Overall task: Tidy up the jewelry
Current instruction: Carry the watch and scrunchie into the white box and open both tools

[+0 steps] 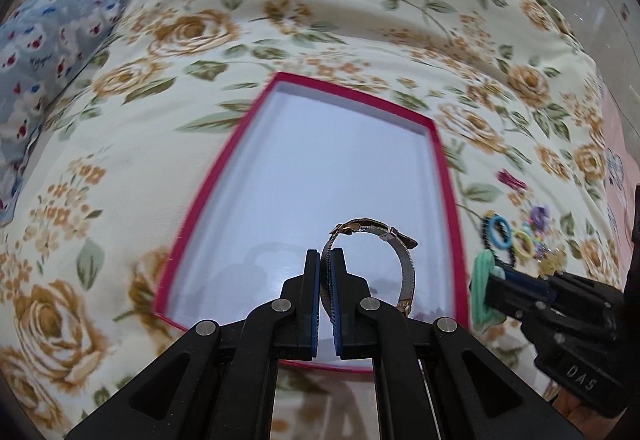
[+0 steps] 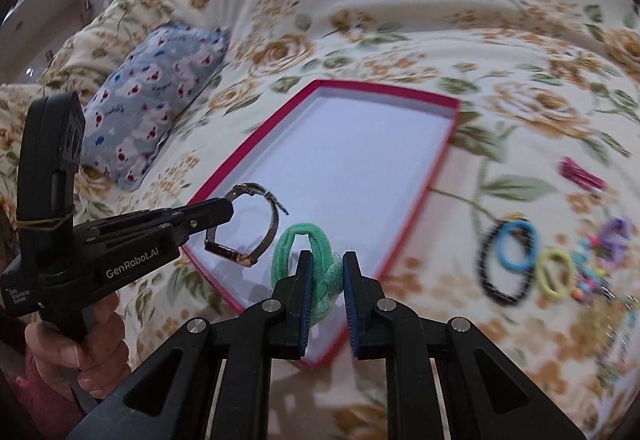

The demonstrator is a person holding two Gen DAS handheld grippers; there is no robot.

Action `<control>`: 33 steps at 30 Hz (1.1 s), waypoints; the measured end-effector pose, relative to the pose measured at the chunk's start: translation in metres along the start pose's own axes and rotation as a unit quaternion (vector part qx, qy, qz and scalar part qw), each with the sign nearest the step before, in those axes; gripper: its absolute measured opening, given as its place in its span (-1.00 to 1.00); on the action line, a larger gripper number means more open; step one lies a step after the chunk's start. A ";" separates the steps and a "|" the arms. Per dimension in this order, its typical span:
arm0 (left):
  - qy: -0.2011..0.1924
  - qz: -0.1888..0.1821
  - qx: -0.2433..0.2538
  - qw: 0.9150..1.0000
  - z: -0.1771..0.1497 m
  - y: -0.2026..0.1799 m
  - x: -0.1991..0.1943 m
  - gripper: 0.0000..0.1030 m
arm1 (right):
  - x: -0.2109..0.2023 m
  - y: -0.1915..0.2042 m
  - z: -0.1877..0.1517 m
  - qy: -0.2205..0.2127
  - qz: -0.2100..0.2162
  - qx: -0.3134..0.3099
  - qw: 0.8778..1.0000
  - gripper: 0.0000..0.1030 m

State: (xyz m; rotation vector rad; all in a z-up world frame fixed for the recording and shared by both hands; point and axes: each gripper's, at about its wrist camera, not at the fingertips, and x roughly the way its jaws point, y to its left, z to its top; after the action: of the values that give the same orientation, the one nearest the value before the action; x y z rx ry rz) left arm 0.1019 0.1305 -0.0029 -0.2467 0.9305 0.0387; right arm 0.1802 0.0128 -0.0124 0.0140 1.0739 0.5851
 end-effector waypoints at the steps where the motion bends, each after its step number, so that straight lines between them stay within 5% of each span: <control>1: 0.002 0.001 -0.004 1.000 0.001 0.004 0.003 -0.93 | 0.007 0.004 0.002 0.007 0.004 -0.004 1.000 -0.73; 15: 0.036 0.009 -0.034 0.999 0.015 0.032 0.057 -0.92 | 0.063 0.017 0.003 0.086 -0.008 -0.030 0.996 -0.69; 22: 0.038 0.016 -0.039 0.998 0.015 0.035 0.062 -0.89 | 0.066 0.018 0.005 0.087 -0.008 -0.034 0.996 -0.59; 26: 0.032 0.028 -0.038 0.998 0.013 0.032 0.058 -0.68 | 0.061 0.015 0.006 0.078 -0.001 -0.026 0.997 -0.25; 33: 0.013 0.045 -0.040 0.998 0.009 0.026 0.038 -0.51 | 0.032 0.007 0.007 0.045 -0.001 -0.015 0.999 -0.25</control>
State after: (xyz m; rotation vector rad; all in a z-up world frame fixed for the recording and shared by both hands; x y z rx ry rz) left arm 0.1277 0.1551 -0.0331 -0.2800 0.9672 0.1563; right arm 0.1937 0.0351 -0.0335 -0.0397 1.1513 0.6035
